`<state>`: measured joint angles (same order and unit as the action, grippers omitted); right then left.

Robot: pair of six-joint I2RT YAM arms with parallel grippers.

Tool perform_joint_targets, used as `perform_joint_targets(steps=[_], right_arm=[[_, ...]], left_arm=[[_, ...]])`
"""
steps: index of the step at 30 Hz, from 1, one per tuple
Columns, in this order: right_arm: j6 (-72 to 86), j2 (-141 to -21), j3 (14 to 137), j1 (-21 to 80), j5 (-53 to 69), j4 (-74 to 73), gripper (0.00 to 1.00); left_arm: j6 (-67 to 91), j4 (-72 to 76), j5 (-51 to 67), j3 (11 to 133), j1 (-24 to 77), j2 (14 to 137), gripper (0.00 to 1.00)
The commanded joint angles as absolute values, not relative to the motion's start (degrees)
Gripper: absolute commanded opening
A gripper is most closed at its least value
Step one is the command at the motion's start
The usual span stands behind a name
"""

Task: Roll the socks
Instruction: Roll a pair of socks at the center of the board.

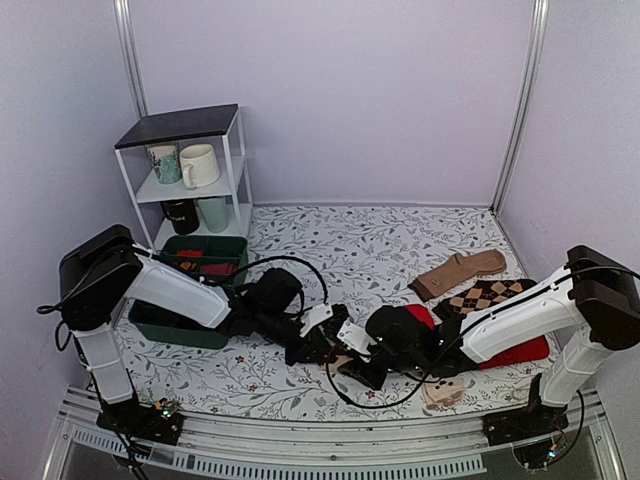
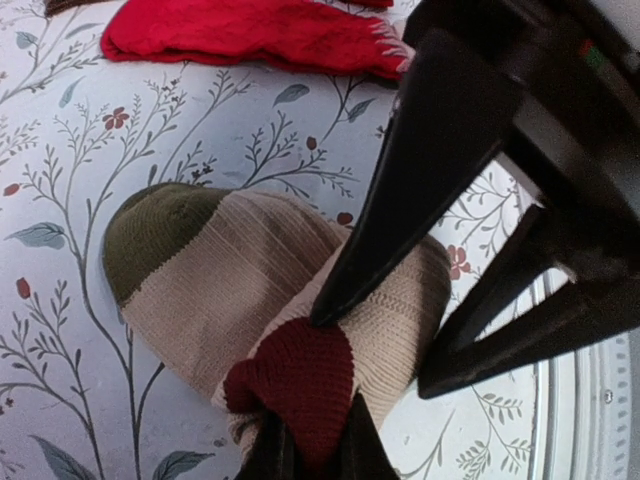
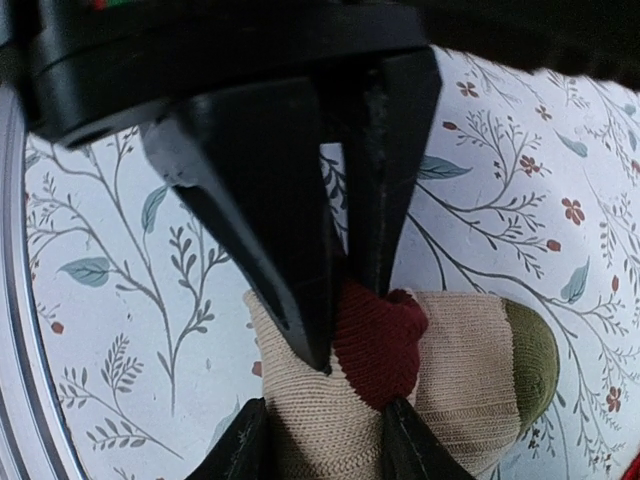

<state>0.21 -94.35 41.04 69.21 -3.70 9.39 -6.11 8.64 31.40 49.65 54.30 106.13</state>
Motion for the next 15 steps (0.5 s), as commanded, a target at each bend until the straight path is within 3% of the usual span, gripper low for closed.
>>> perform_joint_targets(steps=[1,4,7,14,15], right_arm=[[4.8,-98.4,41.3,69.6,-2.1,5.5,0.29],[6.5,-98.5,40.3,69.6,-1.1,5.7,0.16],[8.3,-98.6,38.7,69.4,1.1,6.5,0.13],[12.7,-97.8,33.9,66.1,8.2,10.7,0.13],[13.1,-97.7,33.6,65.8,9.0,10.9,0.13]], left_arm=[[-6.3,-0.1,31.5,48.6,54.6,109.6,0.0],[-6.0,0.6,31.5,48.5,54.6,109.2,0.08],[-5.0,5.3,29.1,46.5,54.5,106.5,0.23],[-5.2,20.0,25.6,38.2,54.5,94.0,0.25],[-6.1,21.9,26.1,37.0,54.6,92.5,0.4]])
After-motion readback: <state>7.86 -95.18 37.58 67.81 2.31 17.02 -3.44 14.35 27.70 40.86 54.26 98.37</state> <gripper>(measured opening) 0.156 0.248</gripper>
